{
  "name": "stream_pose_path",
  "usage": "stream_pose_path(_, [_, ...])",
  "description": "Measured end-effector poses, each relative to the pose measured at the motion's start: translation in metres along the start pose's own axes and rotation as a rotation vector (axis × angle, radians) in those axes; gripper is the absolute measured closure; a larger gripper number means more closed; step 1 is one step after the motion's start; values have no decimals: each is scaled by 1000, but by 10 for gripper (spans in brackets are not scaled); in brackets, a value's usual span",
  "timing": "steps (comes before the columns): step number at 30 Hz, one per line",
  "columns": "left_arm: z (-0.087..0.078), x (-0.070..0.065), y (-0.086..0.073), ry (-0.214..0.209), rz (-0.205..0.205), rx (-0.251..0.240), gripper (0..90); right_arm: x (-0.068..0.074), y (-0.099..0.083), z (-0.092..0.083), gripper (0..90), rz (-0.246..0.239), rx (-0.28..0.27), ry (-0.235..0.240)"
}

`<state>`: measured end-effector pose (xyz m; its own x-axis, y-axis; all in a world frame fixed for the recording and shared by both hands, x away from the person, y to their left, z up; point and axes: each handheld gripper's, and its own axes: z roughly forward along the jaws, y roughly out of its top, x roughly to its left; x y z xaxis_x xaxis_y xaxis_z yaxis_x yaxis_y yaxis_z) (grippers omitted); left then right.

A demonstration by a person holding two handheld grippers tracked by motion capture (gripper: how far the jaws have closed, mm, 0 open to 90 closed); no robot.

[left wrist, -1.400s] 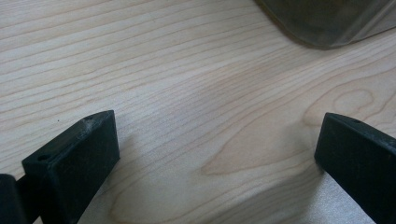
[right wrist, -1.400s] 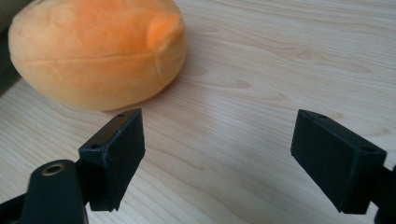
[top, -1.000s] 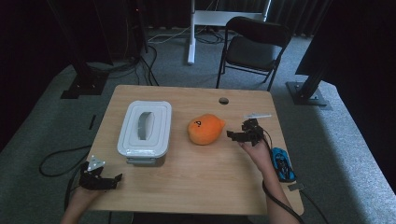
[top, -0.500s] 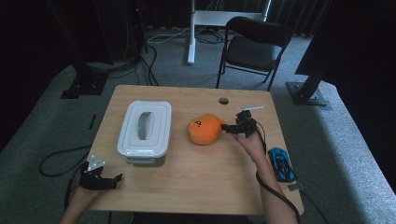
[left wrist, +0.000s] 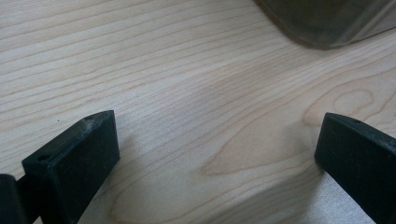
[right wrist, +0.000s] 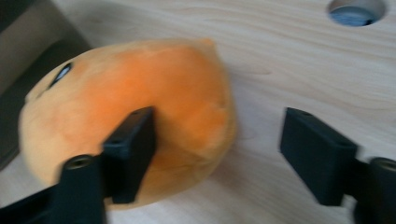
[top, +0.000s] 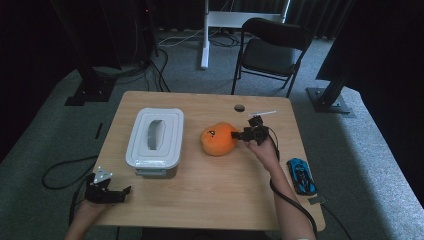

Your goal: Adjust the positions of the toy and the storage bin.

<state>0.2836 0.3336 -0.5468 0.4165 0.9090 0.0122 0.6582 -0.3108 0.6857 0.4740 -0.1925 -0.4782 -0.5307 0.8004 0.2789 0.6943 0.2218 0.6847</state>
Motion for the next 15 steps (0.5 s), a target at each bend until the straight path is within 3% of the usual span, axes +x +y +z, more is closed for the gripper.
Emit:
stream_pose_path(4, [0, 0, 0, 0, 0, 0, 3, 5, -5, -4, 513, -32, 8, 28])
stream_pose_path(8, [0, 0, 0, 0, 0, 0, 2, 13, -12, -10, 627, -96, 25, 5])
stream_pose_path(14, [0, 0, 0, 0, 0, 0, 3, 22, -24, -22, 823, -123, 22, -10])
stream_pose_path(15, [0, 0, 0, 0, 0, 0, 3, 25, -26, -24, 824, -125, 19, -8])
